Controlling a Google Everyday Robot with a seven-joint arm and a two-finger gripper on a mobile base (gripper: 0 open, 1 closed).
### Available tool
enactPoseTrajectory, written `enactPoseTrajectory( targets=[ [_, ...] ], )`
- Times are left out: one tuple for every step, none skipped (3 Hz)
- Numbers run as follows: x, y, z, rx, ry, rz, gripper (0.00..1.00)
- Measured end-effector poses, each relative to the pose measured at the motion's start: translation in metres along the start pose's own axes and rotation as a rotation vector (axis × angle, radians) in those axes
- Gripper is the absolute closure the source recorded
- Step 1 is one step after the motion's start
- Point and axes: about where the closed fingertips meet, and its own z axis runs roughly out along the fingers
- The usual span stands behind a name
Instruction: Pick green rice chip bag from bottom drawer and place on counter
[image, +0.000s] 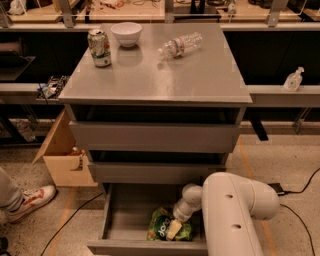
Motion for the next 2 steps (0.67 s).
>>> enactPoseTrajectory(
  targets=[
    [0.0045,0.0020,0.0025,-0.010,-0.001,0.007,0.18],
    [0.0068,0.0031,0.0046,-0.019,-0.003,0.012,0.41]
  ],
)
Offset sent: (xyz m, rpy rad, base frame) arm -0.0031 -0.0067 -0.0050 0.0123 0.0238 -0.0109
